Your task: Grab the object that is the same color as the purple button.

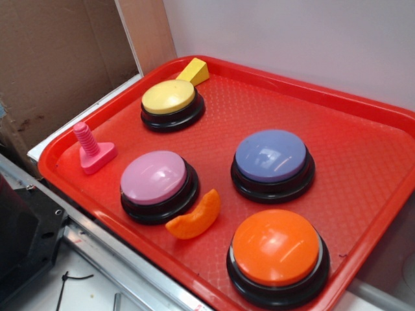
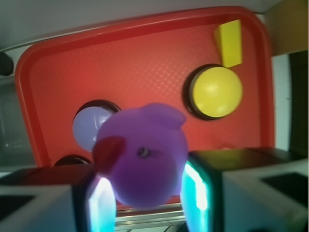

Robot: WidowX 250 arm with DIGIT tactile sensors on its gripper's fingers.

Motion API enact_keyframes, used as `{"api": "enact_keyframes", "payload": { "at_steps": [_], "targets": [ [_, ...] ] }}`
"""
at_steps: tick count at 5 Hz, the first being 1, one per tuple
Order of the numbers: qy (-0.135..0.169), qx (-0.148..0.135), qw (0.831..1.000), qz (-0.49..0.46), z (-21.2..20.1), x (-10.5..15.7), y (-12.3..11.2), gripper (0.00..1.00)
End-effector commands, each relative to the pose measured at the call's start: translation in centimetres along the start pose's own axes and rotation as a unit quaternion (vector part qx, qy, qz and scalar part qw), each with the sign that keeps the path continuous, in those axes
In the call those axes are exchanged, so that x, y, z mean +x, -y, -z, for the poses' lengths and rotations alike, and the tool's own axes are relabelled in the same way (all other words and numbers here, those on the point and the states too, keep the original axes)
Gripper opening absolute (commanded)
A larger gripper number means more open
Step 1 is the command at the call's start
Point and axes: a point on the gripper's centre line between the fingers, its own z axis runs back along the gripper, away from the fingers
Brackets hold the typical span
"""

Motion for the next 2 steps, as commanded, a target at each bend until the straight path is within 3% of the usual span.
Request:
{"api": "enact_keyframes", "payload": {
  "at_steps": [1,2],
  "targets": [
    [0.046,0.042,0.998,-0.023,-3.37,-2.68,0.17,0.0],
    [0.035,0.044,0.996,-0.066,-4.07,-3.57,0.11,0.0]
  ]
}}
